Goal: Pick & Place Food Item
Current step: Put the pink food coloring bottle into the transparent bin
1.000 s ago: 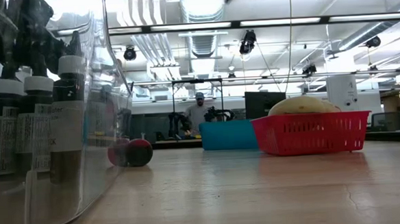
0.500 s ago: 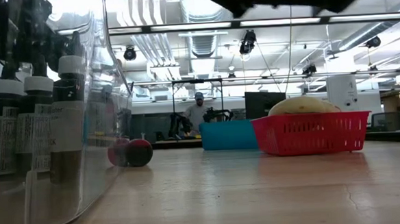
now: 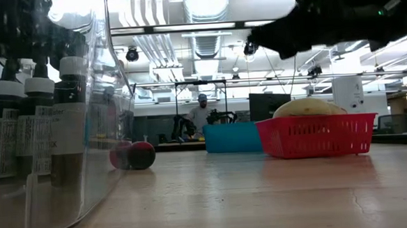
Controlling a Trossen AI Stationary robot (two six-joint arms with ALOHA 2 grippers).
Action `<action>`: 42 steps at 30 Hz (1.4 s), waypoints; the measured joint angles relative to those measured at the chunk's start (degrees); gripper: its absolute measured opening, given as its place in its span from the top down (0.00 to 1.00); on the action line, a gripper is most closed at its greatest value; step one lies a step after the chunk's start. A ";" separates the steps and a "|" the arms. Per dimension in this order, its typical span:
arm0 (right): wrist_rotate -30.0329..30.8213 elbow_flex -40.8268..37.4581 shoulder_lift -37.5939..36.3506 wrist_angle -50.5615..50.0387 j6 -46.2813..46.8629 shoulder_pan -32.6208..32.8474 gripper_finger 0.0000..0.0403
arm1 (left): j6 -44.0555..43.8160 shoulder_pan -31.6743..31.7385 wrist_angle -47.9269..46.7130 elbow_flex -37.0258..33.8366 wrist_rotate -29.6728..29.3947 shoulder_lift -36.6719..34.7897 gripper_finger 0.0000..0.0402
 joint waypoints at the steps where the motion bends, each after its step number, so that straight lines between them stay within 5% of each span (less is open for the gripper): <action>1: 0.13 -1.03 0.10 1.21 0.00 -0.03 0.60 | -0.11 0.02 0.08 0.00 0.00 0.00 0.47; 13: 0.18 -4.89 0.15 7.09 -9.38 -0.94 0.60 | 0.96 4.20 0.86 2.45 -0.04 0.13 0.47; 19: 0.41 -4.34 1.21 6.80 -9.05 -2.94 0.60 | -0.24 9.56 0.93 4.61 6.60 1.65 0.47; 32: 1.33 -1.32 8.34 6.73 -6.41 -3.78 0.60 | 0.13 13.24 12.49 8.54 10.19 19.27 0.47; 37: 0.38 0.31 8.86 4.17 -6.61 -3.00 0.60 | -0.61 14.45 7.02 14.97 13.75 25.16 0.47; 42: 0.53 2.95 8.62 -3.85 -7.28 -2.15 0.60 | -0.82 14.68 -16.99 25.20 14.73 28.60 0.47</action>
